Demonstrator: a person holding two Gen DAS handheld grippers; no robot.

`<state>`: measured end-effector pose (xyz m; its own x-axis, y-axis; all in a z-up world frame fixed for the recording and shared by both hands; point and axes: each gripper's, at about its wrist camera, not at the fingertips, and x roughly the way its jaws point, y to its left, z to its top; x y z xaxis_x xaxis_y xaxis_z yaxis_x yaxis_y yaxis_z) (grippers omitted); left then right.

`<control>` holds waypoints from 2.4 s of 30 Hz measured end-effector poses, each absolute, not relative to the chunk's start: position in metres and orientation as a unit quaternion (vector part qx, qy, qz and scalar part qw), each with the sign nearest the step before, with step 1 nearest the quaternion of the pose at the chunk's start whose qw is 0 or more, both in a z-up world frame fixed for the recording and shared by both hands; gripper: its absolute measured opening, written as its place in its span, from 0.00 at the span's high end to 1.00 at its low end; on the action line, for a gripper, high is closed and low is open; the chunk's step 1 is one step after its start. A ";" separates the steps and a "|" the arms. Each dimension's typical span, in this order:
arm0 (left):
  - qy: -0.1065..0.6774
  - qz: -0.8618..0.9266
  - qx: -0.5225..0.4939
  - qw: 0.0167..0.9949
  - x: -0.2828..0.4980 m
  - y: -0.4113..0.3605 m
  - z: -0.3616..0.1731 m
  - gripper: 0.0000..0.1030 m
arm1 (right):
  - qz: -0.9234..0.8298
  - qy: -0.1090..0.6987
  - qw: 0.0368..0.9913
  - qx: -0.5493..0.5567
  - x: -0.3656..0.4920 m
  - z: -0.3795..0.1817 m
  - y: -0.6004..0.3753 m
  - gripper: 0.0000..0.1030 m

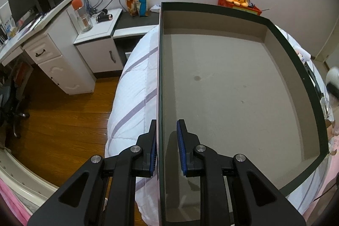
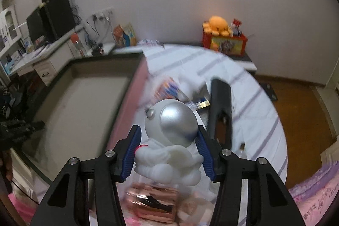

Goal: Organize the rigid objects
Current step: 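Grasp the white astronaut figure with the right tool and lift it, then lower the astronaut into the pink box and open the right tool, then move the right tool to the glass bottle and grasp it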

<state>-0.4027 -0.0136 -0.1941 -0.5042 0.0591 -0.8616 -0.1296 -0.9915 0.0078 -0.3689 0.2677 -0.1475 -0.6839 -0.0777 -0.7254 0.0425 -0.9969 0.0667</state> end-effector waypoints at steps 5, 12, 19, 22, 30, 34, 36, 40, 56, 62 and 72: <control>0.032 0.867 -0.494 0.057 -0.399 -0.015 -0.190 0.83 | -0.924 -0.017 0.093 0.370 -0.368 -0.124 0.229 0.48; 0.037 0.868 -0.492 0.055 -0.394 -0.014 -0.183 0.85 | -0.906 -0.007 0.183 0.382 -0.376 -0.133 0.164 0.48; 0.044 0.870 -0.488 0.048 -0.389 -0.019 -0.172 0.96 | -0.887 -0.010 0.218 0.407 -0.388 -0.158 0.133 0.47; 0.048 0.872 -0.485 0.044 -0.388 -0.018 -0.172 0.96 | -0.882 -0.006 0.222 0.416 -0.391 -0.165 0.123 0.47; 0.046 0.872 -0.486 0.044 -0.382 -0.020 -0.171 0.96 | -0.873 0.006 0.218 0.437 -0.401 -0.181 0.106 0.47; 0.044 0.872 -0.485 0.046 -0.381 -0.021 -0.169 0.96 | -0.869 -0.004 0.216 0.445 -0.409 -0.186 0.102 0.47; 0.044 0.872 -0.485 0.047 -0.380 -0.021 -0.169 0.96 | -0.870 -0.007 0.208 0.447 -0.411 -0.189 0.100 0.47; 0.042 0.873 -0.484 0.049 -0.379 -0.022 -0.168 0.96 | -0.871 -0.034 0.194 0.451 -0.411 -0.187 0.103 0.36; 0.040 0.874 -0.481 0.051 -0.378 -0.024 -0.168 0.96 | -0.934 -0.076 0.020 0.348 -0.357 -0.123 0.243 0.31; 0.040 0.875 -0.481 0.049 -0.378 -0.024 -0.169 0.96 | -0.928 -0.088 -0.057 0.357 -0.329 -0.134 0.308 0.31; 0.043 0.874 -0.481 0.042 -0.379 -0.022 -0.169 0.96 | -0.907 -0.095 -0.098 0.398 -0.327 -0.165 0.341 0.31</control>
